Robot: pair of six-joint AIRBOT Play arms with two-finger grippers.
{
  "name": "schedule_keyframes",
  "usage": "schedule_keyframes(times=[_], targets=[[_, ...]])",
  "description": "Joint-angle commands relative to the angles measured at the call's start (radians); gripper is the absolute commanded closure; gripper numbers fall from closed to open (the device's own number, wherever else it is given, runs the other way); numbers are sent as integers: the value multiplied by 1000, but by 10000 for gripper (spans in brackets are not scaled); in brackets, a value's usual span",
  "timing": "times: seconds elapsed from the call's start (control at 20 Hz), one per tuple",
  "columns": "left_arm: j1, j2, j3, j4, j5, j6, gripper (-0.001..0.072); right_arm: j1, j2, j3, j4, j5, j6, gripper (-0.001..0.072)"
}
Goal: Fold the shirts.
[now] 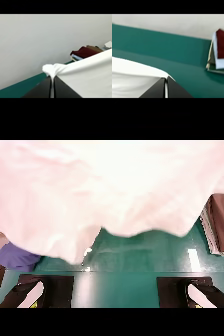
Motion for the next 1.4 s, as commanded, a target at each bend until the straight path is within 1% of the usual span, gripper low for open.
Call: schedule_keyframes(times=[0.0,0.15,0.25,0.35,0.45,0.55,0.7,0.85,0.9,0.95,1.0,1.05,1.1,1.15,1.2,1.3,1.35], targets=[[0,-72,-98,102,-43,-24,685,29,-85,-105,-5,42,0,699],[-1,-214,-241,101,-125,-23,684,93,-228,-229,-6,32,0,699],[0,-325,-346,105,-147,-21,684,127,-330,-301,-6,3,0,699],[0,-440,-438,108,-147,-21,684,164,-430,-373,-8,-65,1,699],[0,-562,-486,112,-127,-12,684,194,-515,-422,-7,-172,1,699],[0,-674,-488,115,-91,5,684,214,-595,-440,-5,-261,2,699],[-1,-771,-488,112,-16,6,684,225,-699,-408,-4,-313,13,698],[0,-795,-488,119,34,9,680,225,-779,-338,5,-316,35,697],[0,-795,-488,122,41,9,522,225,-799,-312,4,-312,47,696],[0,-795,-488,122,42,7,242,225,-817,-285,5,-307,57,681],[0,-794,-488,124,39,4,167,225,-829,-259,4,-299,57,487],[1,-792,-487,130,29,4,168,222,-835,-231,4,-282,57,270],[8,-791,-475,147,-5,-3,169,216,-834,-200,3,-248,57,263],[21,-790,-458,166,-54,-29,169,207,-832,-167,3,-201,56,265],[40,-789,-439,173,-130,-47,169,194,-815,-148,3,-149,50,265],[75,-767,-453,181,-240,-48,169,166,-755,-169,4,-74,29,265],[90,-742,-491,183,-267,-50,169,154,-715,-204,3,-48,23,266]])
